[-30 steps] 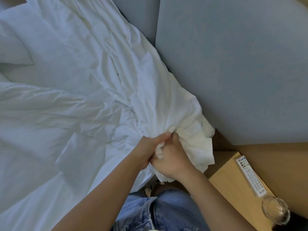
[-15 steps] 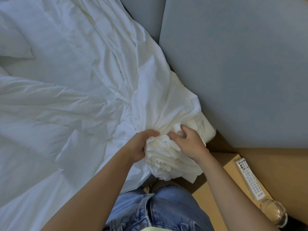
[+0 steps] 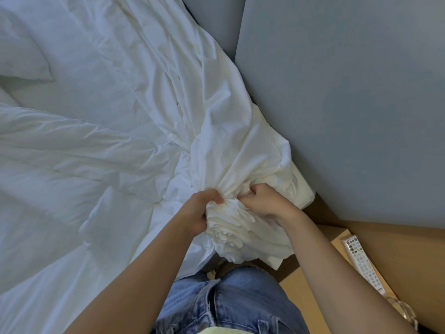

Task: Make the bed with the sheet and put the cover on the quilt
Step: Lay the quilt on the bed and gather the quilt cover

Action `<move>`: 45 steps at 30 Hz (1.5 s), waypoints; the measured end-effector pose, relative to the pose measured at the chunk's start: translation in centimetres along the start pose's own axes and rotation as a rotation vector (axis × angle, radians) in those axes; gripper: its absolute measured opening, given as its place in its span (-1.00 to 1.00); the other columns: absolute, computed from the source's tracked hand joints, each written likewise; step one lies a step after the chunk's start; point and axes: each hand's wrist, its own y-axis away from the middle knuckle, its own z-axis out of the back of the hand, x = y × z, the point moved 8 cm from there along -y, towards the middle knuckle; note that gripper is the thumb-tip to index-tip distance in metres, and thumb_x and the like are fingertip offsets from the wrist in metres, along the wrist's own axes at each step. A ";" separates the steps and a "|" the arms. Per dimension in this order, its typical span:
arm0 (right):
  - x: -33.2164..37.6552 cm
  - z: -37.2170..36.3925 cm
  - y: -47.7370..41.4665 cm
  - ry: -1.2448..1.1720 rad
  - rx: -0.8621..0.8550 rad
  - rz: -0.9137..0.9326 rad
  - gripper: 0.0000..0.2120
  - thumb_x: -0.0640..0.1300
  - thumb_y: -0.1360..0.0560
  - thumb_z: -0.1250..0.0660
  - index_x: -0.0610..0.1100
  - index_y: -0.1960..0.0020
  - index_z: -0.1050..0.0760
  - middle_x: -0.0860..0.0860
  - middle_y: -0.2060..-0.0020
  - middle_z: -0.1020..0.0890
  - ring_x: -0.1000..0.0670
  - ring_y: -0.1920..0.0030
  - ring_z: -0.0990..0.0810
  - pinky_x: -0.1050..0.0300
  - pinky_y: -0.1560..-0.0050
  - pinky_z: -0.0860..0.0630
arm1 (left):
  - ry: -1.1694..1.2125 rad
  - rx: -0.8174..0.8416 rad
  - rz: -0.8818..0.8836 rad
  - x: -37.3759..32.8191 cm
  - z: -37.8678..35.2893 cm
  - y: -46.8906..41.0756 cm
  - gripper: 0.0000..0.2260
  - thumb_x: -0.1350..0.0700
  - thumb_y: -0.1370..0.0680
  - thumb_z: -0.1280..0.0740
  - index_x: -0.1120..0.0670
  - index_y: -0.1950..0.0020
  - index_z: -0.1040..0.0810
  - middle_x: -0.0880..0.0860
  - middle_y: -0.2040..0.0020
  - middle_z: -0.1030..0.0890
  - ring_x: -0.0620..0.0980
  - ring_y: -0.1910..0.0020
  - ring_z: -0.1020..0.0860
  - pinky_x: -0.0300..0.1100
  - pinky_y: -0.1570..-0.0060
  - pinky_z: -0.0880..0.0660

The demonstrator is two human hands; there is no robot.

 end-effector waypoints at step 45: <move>2.3 -0.6 -0.4 -0.343 -0.394 0.031 -0.65 0.08 -0.44 -0.37 -0.17 -0.04 -0.51 -0.03 0.11 -0.60 -0.07 0.05 -0.59 0.10 0.12 -0.50 | -1.179 -0.363 -0.515 -9.8 0.7 -1.3 -0.74 -0.04 -0.56 -0.27 0.07 -0.17 -0.53 0.07 -0.12 -0.53 0.10 -0.14 -0.47 -0.12 -0.09 -0.41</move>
